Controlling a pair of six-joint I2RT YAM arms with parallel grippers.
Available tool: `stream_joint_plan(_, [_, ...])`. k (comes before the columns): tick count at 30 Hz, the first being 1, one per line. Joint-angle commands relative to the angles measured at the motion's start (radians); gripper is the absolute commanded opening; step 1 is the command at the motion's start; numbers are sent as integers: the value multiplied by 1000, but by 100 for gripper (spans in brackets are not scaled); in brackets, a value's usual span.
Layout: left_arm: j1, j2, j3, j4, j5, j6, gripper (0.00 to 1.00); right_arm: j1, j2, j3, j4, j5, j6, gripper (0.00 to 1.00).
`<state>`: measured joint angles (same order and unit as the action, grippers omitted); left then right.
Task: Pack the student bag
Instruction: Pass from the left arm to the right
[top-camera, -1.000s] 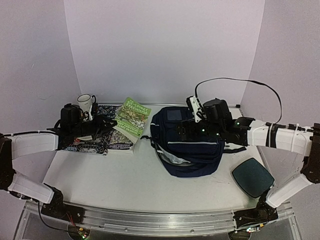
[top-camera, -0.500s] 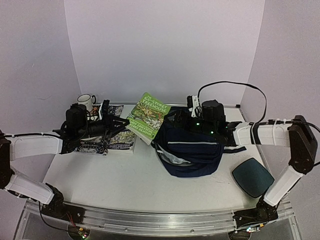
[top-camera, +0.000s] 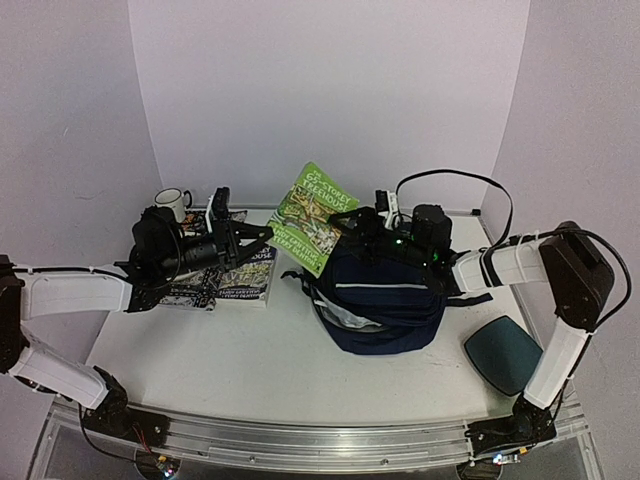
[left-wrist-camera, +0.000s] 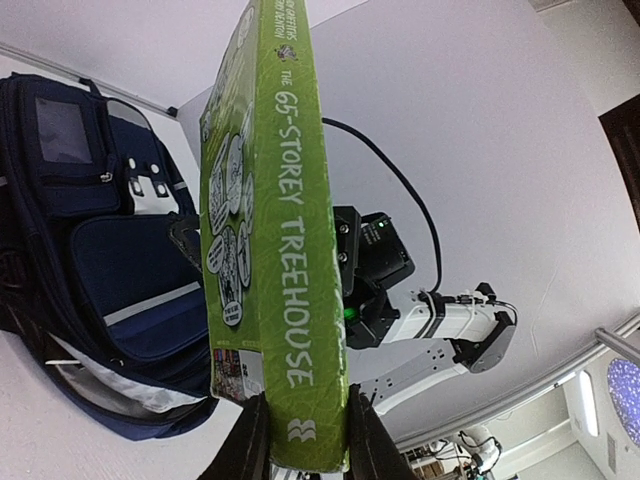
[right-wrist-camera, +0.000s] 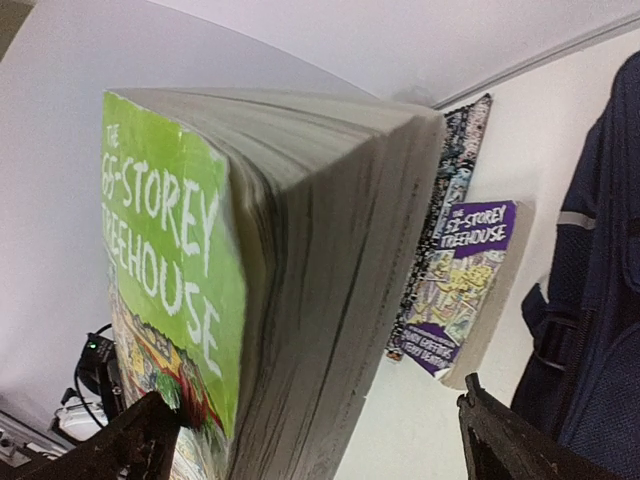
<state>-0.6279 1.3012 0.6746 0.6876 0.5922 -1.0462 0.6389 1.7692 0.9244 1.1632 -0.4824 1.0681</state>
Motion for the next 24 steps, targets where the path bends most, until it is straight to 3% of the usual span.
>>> stream_joint_plan(1, [-17, 3, 27, 329, 32, -66, 0, 0, 19, 22, 220, -109, 63, 98])
stream_joint_plan(8, [-21, 25, 0, 354, 13, -78, 0, 0, 1, 30, 287, -165, 79, 91])
stream_joint_plan(19, [-21, 109, -60, 343, -71, -41, 0, 0, -61, 14, 297, -213, 72, 49])
stream_joint_plan(24, [-18, 102, -55, 223, -128, 44, 0, -3, -85, -8, 297, -214, 71, 32])
